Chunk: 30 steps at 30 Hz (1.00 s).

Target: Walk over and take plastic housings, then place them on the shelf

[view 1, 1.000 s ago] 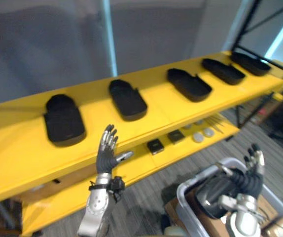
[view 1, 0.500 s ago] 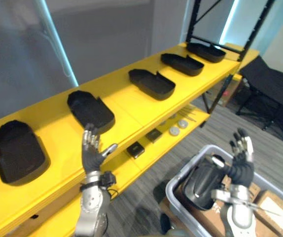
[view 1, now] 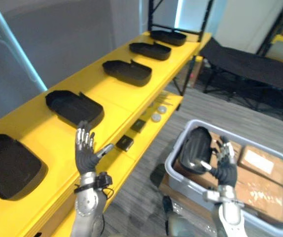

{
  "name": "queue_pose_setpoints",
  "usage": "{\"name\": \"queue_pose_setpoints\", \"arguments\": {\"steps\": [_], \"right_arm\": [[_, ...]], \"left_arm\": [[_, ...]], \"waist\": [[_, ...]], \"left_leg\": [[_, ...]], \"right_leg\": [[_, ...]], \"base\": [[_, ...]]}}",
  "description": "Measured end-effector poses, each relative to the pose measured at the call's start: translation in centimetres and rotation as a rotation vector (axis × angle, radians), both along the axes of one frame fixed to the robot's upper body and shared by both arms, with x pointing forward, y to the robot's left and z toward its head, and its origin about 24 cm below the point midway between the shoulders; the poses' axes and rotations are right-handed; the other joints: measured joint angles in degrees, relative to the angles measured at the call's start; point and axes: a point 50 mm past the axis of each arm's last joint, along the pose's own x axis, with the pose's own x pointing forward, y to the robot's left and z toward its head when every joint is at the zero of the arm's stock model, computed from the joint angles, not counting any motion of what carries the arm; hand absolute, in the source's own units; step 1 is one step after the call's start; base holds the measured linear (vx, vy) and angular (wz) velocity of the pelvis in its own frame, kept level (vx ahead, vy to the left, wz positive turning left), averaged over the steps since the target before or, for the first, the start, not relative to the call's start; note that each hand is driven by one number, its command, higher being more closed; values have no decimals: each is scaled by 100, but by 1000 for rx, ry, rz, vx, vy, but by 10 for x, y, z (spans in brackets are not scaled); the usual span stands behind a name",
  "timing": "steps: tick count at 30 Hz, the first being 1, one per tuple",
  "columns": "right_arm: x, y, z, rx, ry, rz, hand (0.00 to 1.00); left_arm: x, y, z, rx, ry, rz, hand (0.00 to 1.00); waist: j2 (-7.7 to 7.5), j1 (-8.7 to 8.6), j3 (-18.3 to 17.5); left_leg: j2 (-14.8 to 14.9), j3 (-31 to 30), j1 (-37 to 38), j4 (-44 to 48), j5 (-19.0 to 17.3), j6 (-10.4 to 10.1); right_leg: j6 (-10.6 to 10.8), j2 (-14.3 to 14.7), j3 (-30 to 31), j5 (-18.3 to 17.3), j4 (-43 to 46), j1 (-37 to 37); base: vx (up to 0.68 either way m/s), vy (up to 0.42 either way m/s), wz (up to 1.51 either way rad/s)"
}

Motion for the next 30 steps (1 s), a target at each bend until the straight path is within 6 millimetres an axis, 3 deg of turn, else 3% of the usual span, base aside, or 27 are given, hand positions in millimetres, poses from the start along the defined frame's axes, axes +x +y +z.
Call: {"name": "queue_pose_setpoints", "arguments": {"steps": [3,4,5,7,8,9,10,11,12,14,16,22,25,30], "right_arm": [[5,7,3,14,-27,11,0],[6,9,4,20,-30,13,0],[7,14,4,31,-33,22,0],[7,16,3,41,-25,14,0],[8,19,3,53,-18,17,0],[13,23,2,53,-13,31,0],[13,25,0,55,1,38,0],[14,25,-5,54,32,39,0],[13,24,-8,53,47,35,0],[14,20,-13,40,68,28,0],[21,14,-12,21,60,8,0],[45,-26,-22,28,114,-158,0],[71,-52,-26,6,186,-245,0],[131,-90,3,-5,234,-332,0]], "left_arm": [[-3,2,-7,-9,45,5,0],[-5,3,-9,-8,59,9,0],[-8,4,-14,-13,91,13,0],[-14,4,-24,-21,149,16,0],[-18,3,-28,-22,169,10,0],[-19,2,-34,-33,194,10,0],[-18,2,-35,-40,201,9,0],[-19,3,-39,-51,220,13,0],[-20,2,-41,-53,228,14,0],[-19,5,-41,-60,223,42,0],[-16,5,-40,-100,212,63,0],[-8,-1,-32,-123,161,32,0],[-7,-14,-33,-94,177,-59,0],[-1,-39,-27,-27,157,-231,0]], "waist": [[-43,108,-20],[-66,135,-34],[-181,201,-88],[-102,262,-192],[-53,351,-274],[8,436,-194],[-27,428,-166],[-33,452,-108],[-25,451,-116],[-23,512,-71],[-13,498,39],[-19,389,190],[-12,406,198],[126,676,636]], "left_leg": [[49,-12,-190,-156,283,-68],[54,-8,-242,-159,312,-97],[57,16,-335,-167,365,-173],[131,35,-534,-314,519,-283],[281,201,-687,-449,674,-330],[435,337,-788,-458,761,-397],[438,385,-835,-401,778,-412],[546,460,-857,-316,797,-428],[576,462,-914,-288,817,-429],[683,602,-1064,-303,890,-508],[680,629,-1132,-309,901,-526],[579,589,-1115,-401,926,-572],[398,455,-1114,-544,1018,-513],[50,125,-1142,-636,1092,-431]], "right_leg": [[-37,-410,-468,-912,991,297],[-26,-493,-528,-996,1014,376],[95,-549,-657,-1063,819,411],[473,-309,-776,-845,7,506],[564,-122,-726,-661,-991,739],[294,-77,-920,-725,-1252,731],[323,-166,-1129,-687,-1314,720],[384,-56,-1244,-319,-1607,815],[346,37,-1233,-193,-1875,897],[197,266,-1008,251,-2431,844],[182,328,-817,445,-2670,776],[176,261,-828,483,-2745,702],[198,89,-1029,560,-2746,703],[378,-181,-1170,809,-2742,727]], "base": [[-100,-33,-2],[-43,-108,-10],[-72,-143,-16],[-55,-135,-28],[-31,-188,-57],[-46,-196,-54],[-94,-158,-50],[-94,-87,-23],[-92,-141,-41],[-61,-160,-56],[-95,-70,-56],[-80,16,-10],[-46,91,23],[-51,89,17]]}}
